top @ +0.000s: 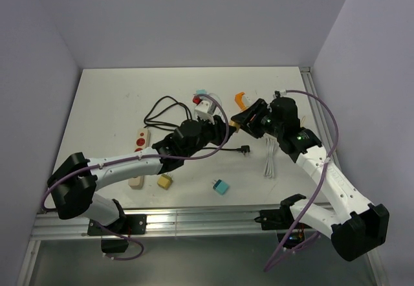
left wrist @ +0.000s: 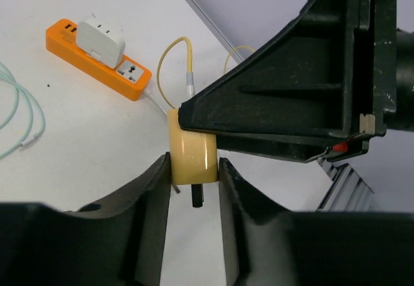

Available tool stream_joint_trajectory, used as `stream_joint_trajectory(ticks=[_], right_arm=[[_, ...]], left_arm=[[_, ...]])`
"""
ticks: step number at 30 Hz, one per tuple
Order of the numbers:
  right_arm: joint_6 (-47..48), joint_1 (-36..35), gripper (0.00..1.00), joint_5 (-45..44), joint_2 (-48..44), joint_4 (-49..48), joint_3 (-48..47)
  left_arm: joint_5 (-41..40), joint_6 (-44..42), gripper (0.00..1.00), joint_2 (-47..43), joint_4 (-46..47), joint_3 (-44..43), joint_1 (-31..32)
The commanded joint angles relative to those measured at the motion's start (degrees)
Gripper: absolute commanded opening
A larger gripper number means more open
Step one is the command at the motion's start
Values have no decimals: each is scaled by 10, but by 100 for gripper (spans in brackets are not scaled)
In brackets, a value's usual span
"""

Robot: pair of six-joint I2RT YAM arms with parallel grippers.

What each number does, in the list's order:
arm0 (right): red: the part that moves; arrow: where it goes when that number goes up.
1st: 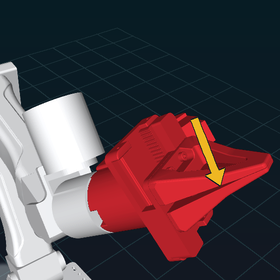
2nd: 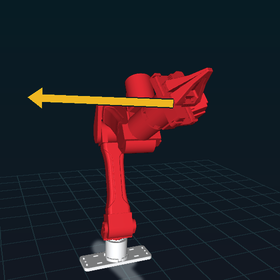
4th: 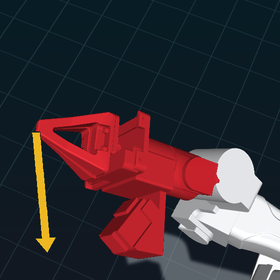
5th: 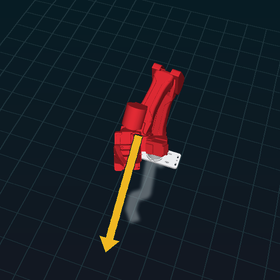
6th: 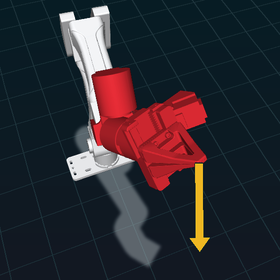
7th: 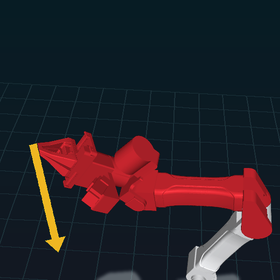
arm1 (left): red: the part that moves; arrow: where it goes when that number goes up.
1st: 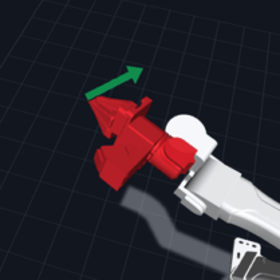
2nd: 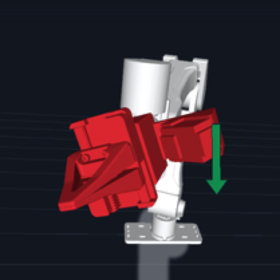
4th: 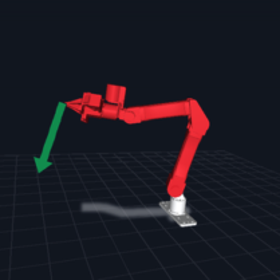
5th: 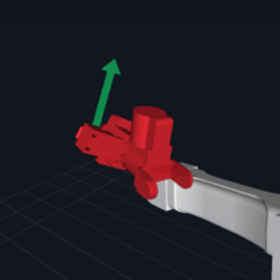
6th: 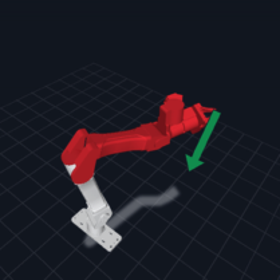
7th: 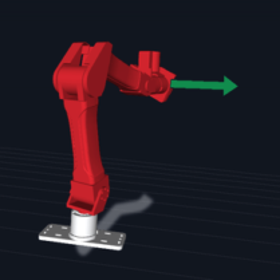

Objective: Insert the plug

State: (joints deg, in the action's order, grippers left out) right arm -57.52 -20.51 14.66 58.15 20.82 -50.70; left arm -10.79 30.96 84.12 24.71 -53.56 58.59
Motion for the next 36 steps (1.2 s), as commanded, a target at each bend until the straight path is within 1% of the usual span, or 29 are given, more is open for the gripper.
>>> stream_joint_trajectory(ticks=[1, 2, 3, 4, 5, 6, 8, 9, 10, 11, 13, 14, 15, 16, 17, 18, 21, 27, 30, 32, 36], right_arm=[[-1, -8, 0, 12, -29, -27, 6], [10, -8, 0, 16, -31, -28, 7], [17, -8, 9, 21, -30, -31, 8], [34, -8, 19, 39, -31, -40, 9], [45, -8, 34, 49, -29, -42, 7], [60, -7, 62, 62, -25, -42, -3], [123, -5, 74, 89, -14, -21, -20], [146, -3, 75, 98, -11, -11, -39], [169, -3, 76, 108, -8, 5, -45], [211, -2, 77, 146, -8, 9, -49], [258, -1, 78, 186, -15, 3, -46], [267, -1, 78, 207, -33, -9, -38], [274, -1, 77, 254, -42, -27, -17], [276, -2, 76, 272, -51, -61, -9], [276, -3, 74, 287, -65, -73, -4], [275, -3, 73, 320, -70, -95, 6], [280, -11, 68, 367, -83, -112, 14], [288, -58, 61, 382, -100, -115, 18], [284, -67, 61, 383, -105, -116, 22], [283, -69, 61, 384, -107, -113, 24], [277, -71, 64, 388, -105, -119, 31]], left_arm=[[-6, -2, 31, 1, -1, -30, 3], [-2, -5, 18, 0, -9, -31, 3], [1, -5, 7, 0, -17, -34, 3], [7, -6, 0, -1, -27, -39, 3], [11, -5, 0, -3, -35, -40, 1], [24, -4, 0, -13, -45, -38, 0], [87, 14, 0, -31, -58, -24, -17], [102, 22, 0, -53, -65, -16, -28], [133, 30, 0, -66, -65, 5, -54], [194, 43, 0, -79, -66, 15, -69], [253, 50, 0, -118, -70, 43, -113], [295, 46, 0, -131, -77, 48, -124], [314, 39, 0, -150, -91, 46, -133], [326, 30, 0, -157, -121, 42, -142], [337, 13, 0, -164, -141, 35, -143], [362, 6, 0, -173, -156, 22, -143], [403, -6, 0, -184, -193, 0, -143], [451, 23, 0, -185, -185, -15, -147], [464, 43, 1, -182, -165, -14, -153], [486, 60, 0, -180, -149, -12, -160], [505, 71, 0, -171, -130, -10, -168]])
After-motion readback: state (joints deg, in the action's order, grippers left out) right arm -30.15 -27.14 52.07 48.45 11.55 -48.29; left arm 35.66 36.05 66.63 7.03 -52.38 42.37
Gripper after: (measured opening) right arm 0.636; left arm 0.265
